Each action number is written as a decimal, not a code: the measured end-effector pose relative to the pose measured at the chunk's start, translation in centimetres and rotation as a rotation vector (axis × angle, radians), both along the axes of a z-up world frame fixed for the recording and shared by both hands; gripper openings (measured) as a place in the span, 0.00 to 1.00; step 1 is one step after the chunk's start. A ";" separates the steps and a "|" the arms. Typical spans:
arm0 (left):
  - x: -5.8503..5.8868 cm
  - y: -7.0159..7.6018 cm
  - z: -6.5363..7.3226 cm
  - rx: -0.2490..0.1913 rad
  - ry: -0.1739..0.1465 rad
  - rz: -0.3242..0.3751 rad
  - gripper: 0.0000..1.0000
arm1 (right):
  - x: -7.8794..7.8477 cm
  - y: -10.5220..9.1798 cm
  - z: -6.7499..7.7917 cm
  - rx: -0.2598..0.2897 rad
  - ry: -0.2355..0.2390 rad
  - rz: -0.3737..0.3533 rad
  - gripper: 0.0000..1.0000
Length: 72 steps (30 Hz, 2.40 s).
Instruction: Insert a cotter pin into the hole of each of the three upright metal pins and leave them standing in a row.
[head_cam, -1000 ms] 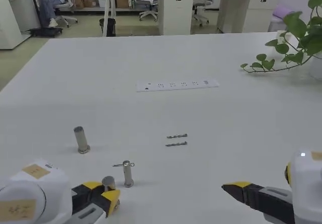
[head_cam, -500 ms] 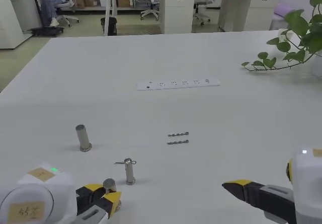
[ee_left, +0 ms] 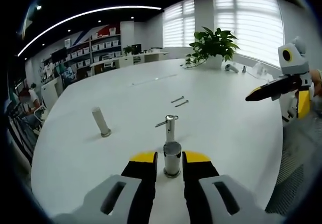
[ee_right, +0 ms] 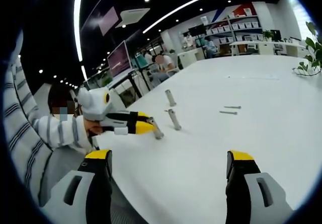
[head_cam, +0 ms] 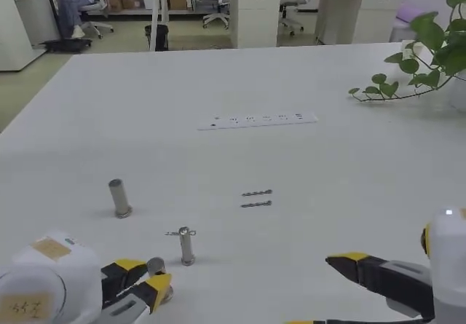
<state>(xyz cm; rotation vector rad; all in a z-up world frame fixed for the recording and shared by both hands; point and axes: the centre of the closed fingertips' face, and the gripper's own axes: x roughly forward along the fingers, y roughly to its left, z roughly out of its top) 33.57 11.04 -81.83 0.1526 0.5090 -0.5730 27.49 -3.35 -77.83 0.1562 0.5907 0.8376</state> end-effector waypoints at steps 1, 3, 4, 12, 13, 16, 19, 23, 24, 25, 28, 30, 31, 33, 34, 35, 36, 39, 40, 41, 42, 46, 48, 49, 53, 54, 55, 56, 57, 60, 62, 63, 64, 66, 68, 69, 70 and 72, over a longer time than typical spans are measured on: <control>0.0 0.1 0.2 -0.007 -0.002 -0.002 0.22 | 0.0 0.0 0.0 -0.001 0.002 0.000 0.96; 0.0 0.3 0.8 -0.024 -0.010 -0.016 0.28 | 0.0 0.0 -0.1 -0.004 0.003 0.001 0.96; 0.0 0.6 1.0 -0.009 -0.018 -0.030 0.29 | 0.0 0.0 -0.1 -0.005 0.003 0.002 0.96; -0.8 1.2 1.4 -0.023 -0.012 -0.092 0.56 | -0.3 0.2 -0.2 -0.010 0.015 0.010 0.96; -1.1 1.0 1.6 -0.044 -0.013 -0.112 0.60 | -0.3 0.2 -0.2 -0.010 0.016 0.011 0.96; -1.5 0.8 2.2 -0.078 -0.010 -0.118 0.69 | -0.5 0.1 -0.3 -0.015 0.020 0.013 0.96; -1.9 0.5 2.5 -0.100 -0.012 -0.145 0.81 | -0.5 0.1 -0.4 -0.024 0.023 0.014 0.96; -2.6 -0.2 2.8 -0.188 0.050 -0.155 0.99 | -0.6 0.1 -0.4 -0.036 0.026 0.021 0.96; -2.4 -0.2 3.2 -0.233 0.049 -0.123 0.99 | -0.6 0.1 -0.4 -0.038 0.028 0.022 0.96; -2.6 0.0 3.3 -0.221 0.048 -0.131 1.00 | -0.6 0.1 -0.4 -0.041 0.028 0.024 0.96; -2.9 0.2 3.3 -0.188 0.042 -0.149 0.99 | -0.5 -0.1 -0.5 -0.052 0.033 0.027 0.96; -3.1 0.2 3.3 -0.191 0.047 -0.158 0.99 | -0.4 -0.2 -0.5 -0.063 0.034 0.032 0.96; -3.2 0.2 3.3 -0.191 0.047 -0.161 0.99 | -0.3 -0.4 -0.5 -0.073 0.034 0.037 0.96; -3.3 0.3 3.1 -0.189 0.048 -0.161 0.99 | 0.0 -0.7 -0.7 -0.101 0.032 0.058 0.96; -3.4 0.4 3.1 -0.195 0.052 -0.160 0.99 | 0.0 -0.8 -0.9 -0.122 0.035 0.086 0.95; -3.5 0.3 3.3 -0.209 0.055 -0.160 0.99 | 0.0 -1.1 -1.1 -0.156 0.041 0.124 0.95; -3.6 0.1 3.6 -0.226 0.053 -0.162 0.99 | 0.1 -1.2 -1.2 -0.185 0.035 0.157 0.95; -3.6 0.0 4.0 -0.236 0.045 -0.165 0.99 | 0.7 -1.6 -1.4 -0.254 0.020 0.241 0.92; -3.7 -0.1 4.1 -0.235 0.042 -0.168 0.99 | 1.0 -1.8 -1.6 -0.275 0.031 0.267 0.91; -3.7 -0.1 4.2 -0.233 0.040 -0.171 0.99 | 1.2 -2.0 -1.6 -0.294 0.038 0.280 0.90; -3.7 -0.1 4.3 -0.232 0.038 -0.174 0.99 | 1.7 -2.3 -1.7 -0.331 0.030 0.302 0.89; -3.8 -0.3 4.6 -0.283 0.041 -0.170 0.99 | 3.5 -2.7 -2.0 -0.422 0.009 0.382 0.89; -3.8 -0.1 4.3 -0.293 0.056 -0.160 0.99 | 4.4 -2.9 -2.1 -0.468 -0.001 0.425 0.89; -3.9 0.0 4.1 -0.286 0.063 -0.157 0.99 | 4.7 -3.0 -2.2 -0.485 -0.007 0.450 0.88; -4.2 0.1 3.6 -0.274 0.076 -0.158 0.99 | 6.5 -3.2 -2.5 -0.579 -0.010 0.543 0.85; -4.2 0.2 3.5 -0.278 0.079 -0.155 0.99 | 7.3 -3.0 -2.6 -0.590 -0.025 0.560 0.85; -4.2 0.2 3.4 -0.280 0.078 -0.153 0.99 | 8.0 -2.9 -2.6 -0.602 -0.049 0.573 0.84; -4.2 0.1 3.3 -0.284 0.076 -0.148 0.99 | 8.6 -2.7 -2.6 -0.612 -0.078 0.592 0.82; -4.2 0.1 3.2 -0.289 0.079 -0.145 0.99 | 9.3 -2.4 -2.8 -0.627 -0.098 0.623 0.78; -4.2 -0.1 2.9 -0.295 0.089 -0.137 0.99 | 10.8 -2.1 -3.7 -0.647 -0.077 0.636 0.71; -4.1 -0.3 3.0 -0.300 0.088 -0.134 0.99 | 11.6 -1.6 -4.0 -0.635 -0.067 0.653 0.71; -4.1 -0.5 3.0 -0.304 0.088 -0.134 0.99 | 11.9 -1.4 -4.2 -0.628 -0.061 0.656 0.71; -4.1 -0.5 3.0 -0.307 0.089 -0.133 0.99 | 12.3 -1.2 -4.4 -0.633 -0.054 0.666 0.71; -4.1 -0.7 3.1 -0.311 0.086 -0.133 0.99 | 13.0 -1.1 -4.8 -0.658 -0.063 0.688 0.70; -4.0 -1.0 3.0 -0.318 0.092 -0.135 0.99 | 13.4 -1.0 -5.1 -0.674 -0.052 0.704 0.69; -4.0 -1.1 2.8 -0.311 0.096 -0.141 0.99 | 13.6 -0.9 -5.2 -0.679 -0.049 0.711 0.68; -4.0 -1.2 2.7 -0.307 0.097 -0.144 0.99 | 13.9 -0.7 -5.3 -0.686 -0.050 0.722 0.67; -4.1 -1.2 2.7 -0.308 0.102 -0.146 0.99 | 14.4 -0.5 -5.5 -0.693 -0.043 0.733 0.66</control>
